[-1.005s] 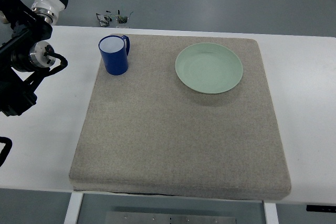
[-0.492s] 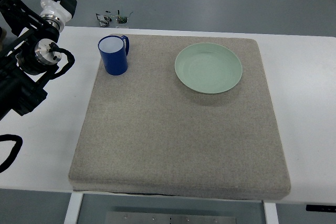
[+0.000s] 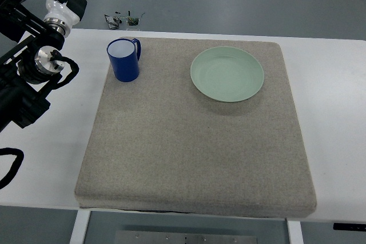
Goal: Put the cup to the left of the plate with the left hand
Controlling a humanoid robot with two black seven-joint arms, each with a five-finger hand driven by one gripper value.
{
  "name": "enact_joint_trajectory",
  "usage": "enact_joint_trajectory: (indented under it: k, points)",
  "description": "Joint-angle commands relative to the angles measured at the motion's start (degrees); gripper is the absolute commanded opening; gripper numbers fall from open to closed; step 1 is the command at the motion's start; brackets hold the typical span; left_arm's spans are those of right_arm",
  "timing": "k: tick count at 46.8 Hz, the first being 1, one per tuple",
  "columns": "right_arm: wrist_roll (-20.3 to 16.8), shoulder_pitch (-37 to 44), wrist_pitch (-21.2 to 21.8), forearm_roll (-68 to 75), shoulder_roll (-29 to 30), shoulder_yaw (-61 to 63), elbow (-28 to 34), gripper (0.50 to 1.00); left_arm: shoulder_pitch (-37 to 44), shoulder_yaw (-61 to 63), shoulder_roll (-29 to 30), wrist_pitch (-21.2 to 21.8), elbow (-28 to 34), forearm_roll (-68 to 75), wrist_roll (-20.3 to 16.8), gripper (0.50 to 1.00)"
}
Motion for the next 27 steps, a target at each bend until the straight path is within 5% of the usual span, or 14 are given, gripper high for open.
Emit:
enact_joint_trajectory:
  k: [1, 27]
  points:
    - [0.1, 0.0, 0.0, -0.1, 0.0, 0.0, 0.0, 0.934, -0.2, 0.0, 0.0, 0.0, 0.0, 0.0, 0.0, 0.996]
    - [-0.1, -0.1, 0.1, -0.1, 0.0, -0.1, 0.0, 0.934, -3.6, 0.1, 0.6, 0.1, 1.3, 0.0, -0.1, 0.996]
